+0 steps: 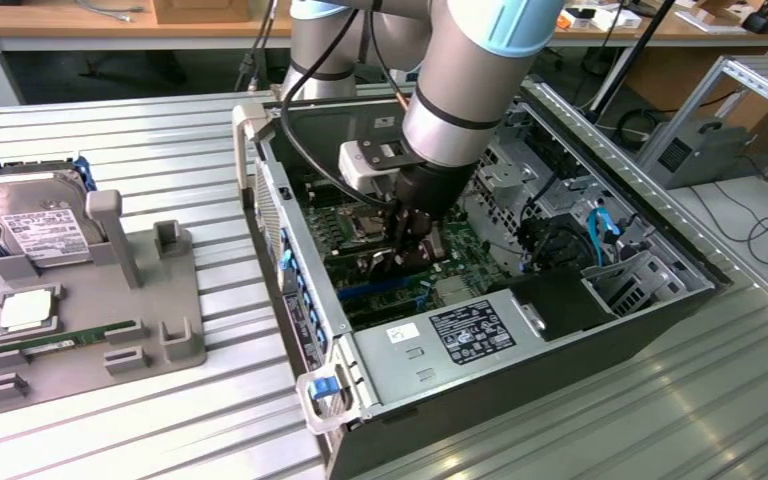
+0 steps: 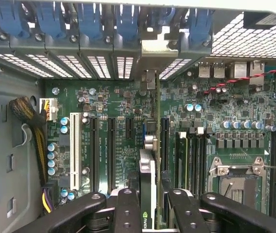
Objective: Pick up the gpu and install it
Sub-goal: 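Insert the gpu into the slot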
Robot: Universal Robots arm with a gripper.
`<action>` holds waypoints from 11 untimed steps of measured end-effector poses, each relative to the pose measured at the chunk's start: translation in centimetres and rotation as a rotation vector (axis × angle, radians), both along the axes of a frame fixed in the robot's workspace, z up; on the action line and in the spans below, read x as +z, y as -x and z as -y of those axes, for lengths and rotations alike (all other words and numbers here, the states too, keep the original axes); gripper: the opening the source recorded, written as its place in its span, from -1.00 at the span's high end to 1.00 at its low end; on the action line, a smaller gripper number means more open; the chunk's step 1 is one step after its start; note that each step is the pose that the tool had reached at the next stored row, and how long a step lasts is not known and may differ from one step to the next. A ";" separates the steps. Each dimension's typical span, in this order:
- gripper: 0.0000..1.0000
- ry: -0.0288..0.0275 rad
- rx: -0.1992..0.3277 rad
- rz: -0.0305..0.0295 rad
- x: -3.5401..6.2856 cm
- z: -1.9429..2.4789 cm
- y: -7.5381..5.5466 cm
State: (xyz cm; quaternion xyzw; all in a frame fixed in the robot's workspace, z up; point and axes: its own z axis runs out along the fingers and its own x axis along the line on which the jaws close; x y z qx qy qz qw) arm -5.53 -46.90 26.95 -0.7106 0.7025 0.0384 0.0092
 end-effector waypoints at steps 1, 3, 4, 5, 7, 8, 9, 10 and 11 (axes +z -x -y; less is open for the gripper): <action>0.46 0.0000 0.000 0.0000 0.00 0.00 0.0; 0.46 0.0002 -0.004 -0.0001 0.00 0.00 0.0; 0.46 0.0002 -0.011 -0.0001 -0.01 -0.01 0.0; 0.46 0.0001 -0.018 -0.0001 -0.01 -0.01 0.0; 0.46 0.0000 -0.023 0.0000 -0.02 0.00 0.0; 0.46 0.0001 -0.023 -0.0001 -0.02 0.00 0.1; 0.46 0.0001 -0.023 0.0000 -0.02 0.00 0.1; 0.46 0.0001 -0.023 0.0000 -0.01 0.00 0.1; 0.46 0.0001 -0.023 -0.0001 -0.01 0.00 0.1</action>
